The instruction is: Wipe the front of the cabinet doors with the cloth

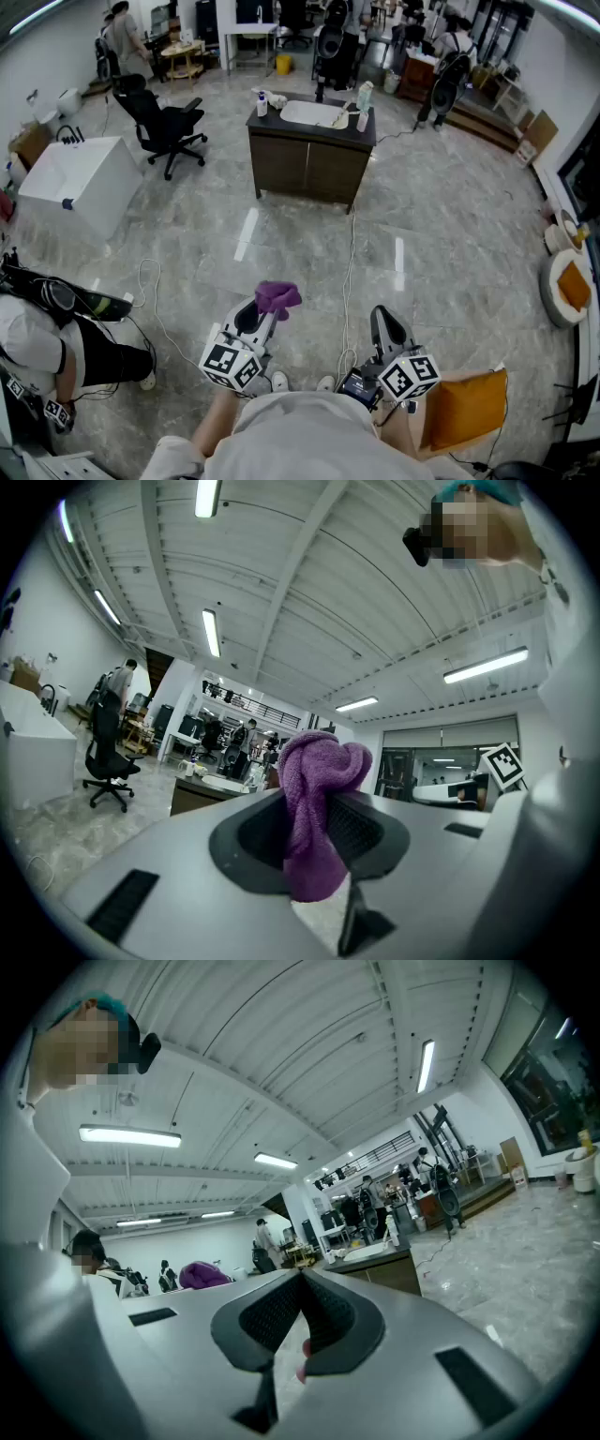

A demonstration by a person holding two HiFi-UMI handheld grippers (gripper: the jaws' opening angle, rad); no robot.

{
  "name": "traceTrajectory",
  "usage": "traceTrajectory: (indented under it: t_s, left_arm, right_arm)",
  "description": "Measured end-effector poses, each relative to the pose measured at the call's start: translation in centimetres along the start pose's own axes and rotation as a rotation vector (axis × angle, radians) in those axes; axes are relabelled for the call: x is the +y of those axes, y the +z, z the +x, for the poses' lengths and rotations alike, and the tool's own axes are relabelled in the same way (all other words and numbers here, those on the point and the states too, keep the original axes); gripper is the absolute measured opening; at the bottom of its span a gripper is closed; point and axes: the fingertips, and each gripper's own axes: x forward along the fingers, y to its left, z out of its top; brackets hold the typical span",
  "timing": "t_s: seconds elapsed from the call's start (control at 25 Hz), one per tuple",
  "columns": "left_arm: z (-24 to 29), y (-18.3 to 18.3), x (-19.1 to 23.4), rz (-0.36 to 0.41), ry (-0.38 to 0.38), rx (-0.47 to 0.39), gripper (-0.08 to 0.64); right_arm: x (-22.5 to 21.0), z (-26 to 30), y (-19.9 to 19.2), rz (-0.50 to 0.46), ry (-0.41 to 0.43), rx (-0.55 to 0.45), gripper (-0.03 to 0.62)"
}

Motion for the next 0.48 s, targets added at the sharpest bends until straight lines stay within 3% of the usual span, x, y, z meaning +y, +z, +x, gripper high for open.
traceTrajectory:
  t_s: [0.48]
  left_arm:
    - [-1.0,1.2,3.3,-0.011,-0.017,-0.027,0.106]
  right_arm:
    - [1.7,1.1,-0.2,-0.021,-0.044,-0.039,0.028]
